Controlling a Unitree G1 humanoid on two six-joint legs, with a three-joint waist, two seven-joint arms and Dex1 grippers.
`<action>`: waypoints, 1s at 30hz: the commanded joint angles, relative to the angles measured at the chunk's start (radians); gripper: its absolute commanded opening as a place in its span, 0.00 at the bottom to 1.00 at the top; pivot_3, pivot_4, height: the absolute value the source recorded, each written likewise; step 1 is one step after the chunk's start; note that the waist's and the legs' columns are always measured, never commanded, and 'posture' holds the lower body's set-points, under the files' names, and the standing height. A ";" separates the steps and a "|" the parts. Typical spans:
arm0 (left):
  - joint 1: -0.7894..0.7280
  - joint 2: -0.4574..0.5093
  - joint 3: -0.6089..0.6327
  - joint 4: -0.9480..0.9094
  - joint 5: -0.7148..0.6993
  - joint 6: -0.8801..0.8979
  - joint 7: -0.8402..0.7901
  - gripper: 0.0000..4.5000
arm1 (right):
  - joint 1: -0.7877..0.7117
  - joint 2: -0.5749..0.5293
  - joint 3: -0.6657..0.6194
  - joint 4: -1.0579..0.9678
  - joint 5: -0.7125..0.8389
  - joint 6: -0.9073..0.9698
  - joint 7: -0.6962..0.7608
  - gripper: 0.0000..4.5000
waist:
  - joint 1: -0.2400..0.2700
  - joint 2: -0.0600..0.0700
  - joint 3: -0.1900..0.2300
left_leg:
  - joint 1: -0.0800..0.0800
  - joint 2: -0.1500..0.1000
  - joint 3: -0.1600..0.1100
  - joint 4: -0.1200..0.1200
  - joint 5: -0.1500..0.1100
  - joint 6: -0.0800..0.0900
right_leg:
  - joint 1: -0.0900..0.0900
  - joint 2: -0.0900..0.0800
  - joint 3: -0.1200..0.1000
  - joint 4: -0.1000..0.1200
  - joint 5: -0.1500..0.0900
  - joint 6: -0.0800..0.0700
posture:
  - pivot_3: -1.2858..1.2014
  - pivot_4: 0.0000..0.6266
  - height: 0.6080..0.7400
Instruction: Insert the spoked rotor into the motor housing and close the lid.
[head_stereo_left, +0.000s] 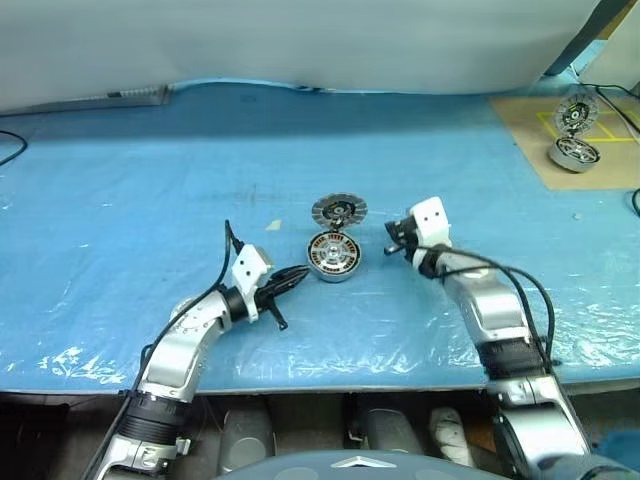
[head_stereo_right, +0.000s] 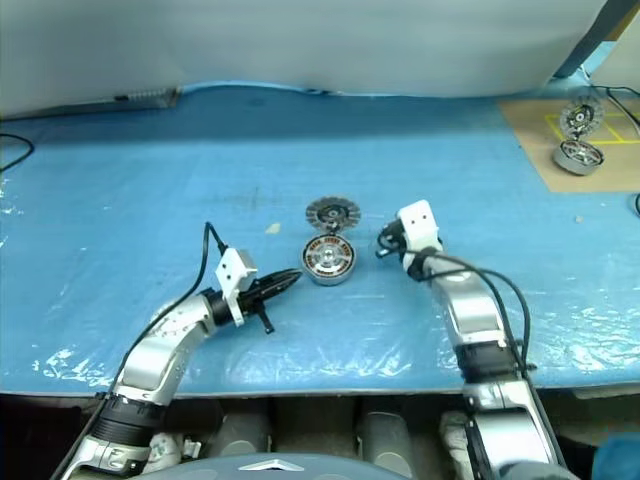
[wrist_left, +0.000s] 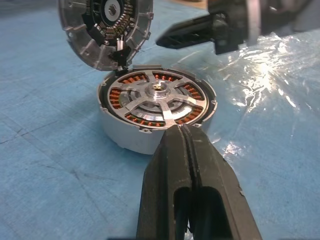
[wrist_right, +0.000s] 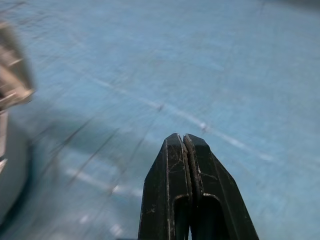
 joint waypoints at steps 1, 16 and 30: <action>-0.005 0.008 -0.004 -0.038 -0.023 -0.022 -0.005 0.01 | -0.161 -0.007 -0.017 0.197 -0.015 -0.107 0.038 0.00 | -0.006 0.000 0.000 | 0.000 0.000 0.000 0.000 0.000 0.000 | 0.000 0.000 0.000 0.000 0.000 0.000 | 0.52 0.24 1.00; 0.041 0.004 -0.003 -0.037 -0.009 -0.083 0.057 0.01 | -0.535 0.095 -0.068 0.743 0.090 -0.209 0.562 0.00 | -0.009 0.001 0.000 | -0.003 0.006 0.003 0.006 -0.001 0.011 | -0.005 0.001 -0.004 0.006 -0.002 -0.005 | 0.52 0.24 1.00; 0.047 0.012 -0.001 -0.048 -0.028 -0.059 0.082 0.01 | -0.291 0.113 0.005 0.330 0.132 0.052 0.781 0.00 | -0.003 0.001 0.000 | -0.001 0.017 0.021 0.010 -0.002 0.011 | -0.006 0.001 -0.003 0.014 -0.004 -0.009 | 0.52 0.24 1.00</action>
